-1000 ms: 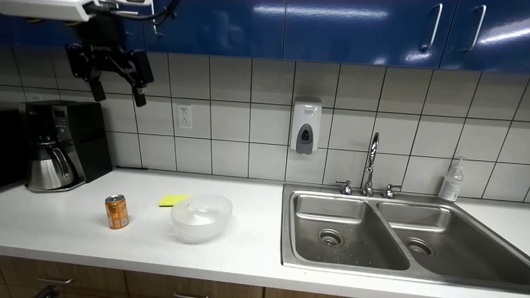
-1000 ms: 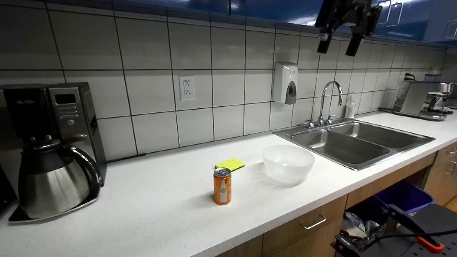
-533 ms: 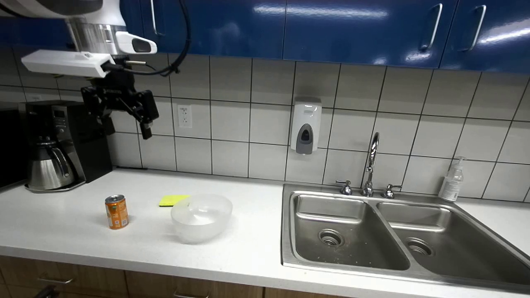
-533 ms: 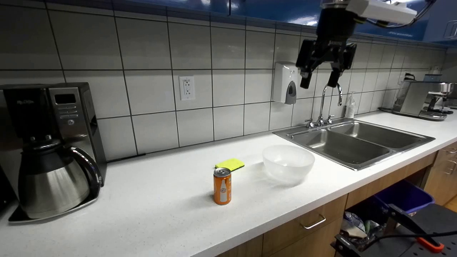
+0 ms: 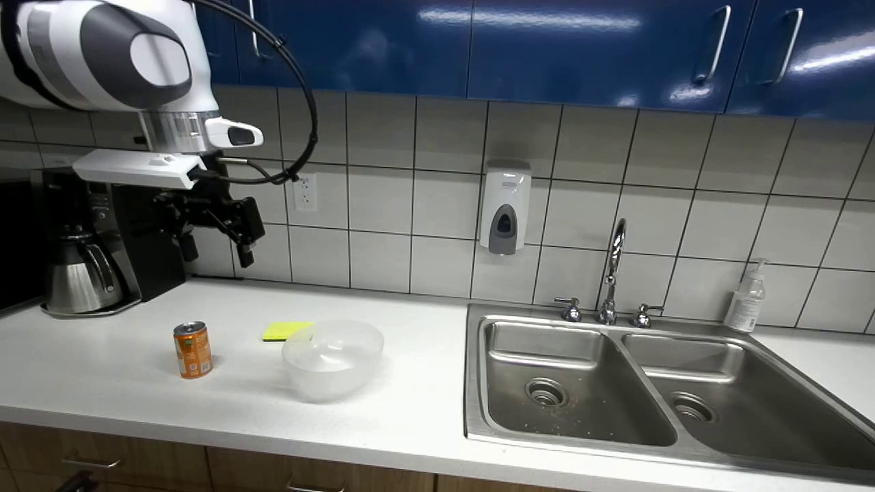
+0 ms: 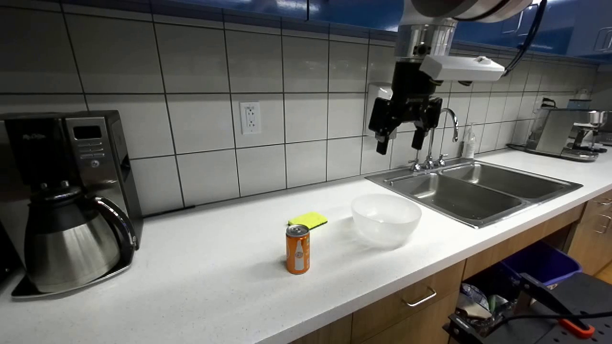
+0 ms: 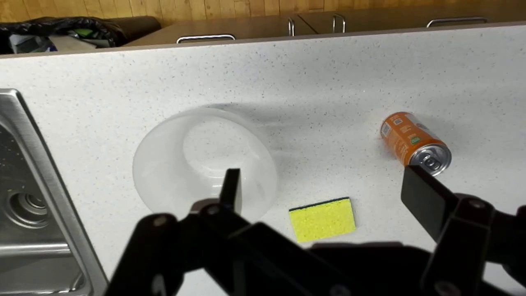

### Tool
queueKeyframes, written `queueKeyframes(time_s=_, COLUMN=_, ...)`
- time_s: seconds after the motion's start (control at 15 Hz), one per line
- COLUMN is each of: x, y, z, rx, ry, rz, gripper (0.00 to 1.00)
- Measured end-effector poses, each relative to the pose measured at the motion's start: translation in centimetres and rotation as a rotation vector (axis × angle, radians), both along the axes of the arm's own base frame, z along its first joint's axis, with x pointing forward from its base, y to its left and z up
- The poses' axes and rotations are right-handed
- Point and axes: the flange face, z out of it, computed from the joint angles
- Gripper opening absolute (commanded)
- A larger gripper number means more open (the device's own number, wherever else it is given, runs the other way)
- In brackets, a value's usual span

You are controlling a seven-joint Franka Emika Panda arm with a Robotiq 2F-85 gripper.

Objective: Put the can into the bowl

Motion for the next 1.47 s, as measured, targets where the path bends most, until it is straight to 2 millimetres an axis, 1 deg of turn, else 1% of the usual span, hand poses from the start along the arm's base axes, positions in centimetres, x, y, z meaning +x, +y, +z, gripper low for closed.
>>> queueKeyframes(time_s=0.2, x=1.5, y=1.3, z=-1.8, rx=0.001, ry=0.017, rz=-0.007, gripper=1.00)
queueKeyframes(time_s=0.4, x=3.2, y=2.8, z=-3.2, rx=0.007, ry=0.028, rz=-0.029, gripper=1.00)
queueKeyframes(time_s=0.8, x=6.2, y=7.0, z=-5.5, rx=0.002, ry=0.032, rz=-0.061, gripper=1.00)
queueKeyframes(time_s=1.07, x=7.4, y=9.8, z=-7.7, rx=-0.010, ry=0.046, rz=-0.079, gripper=1.00)
queueKeyframes(time_s=1.47, x=8.7, y=13.8, z=-11.8, rx=-0.016, ry=0.097, rz=-0.082, gripper=1.00)
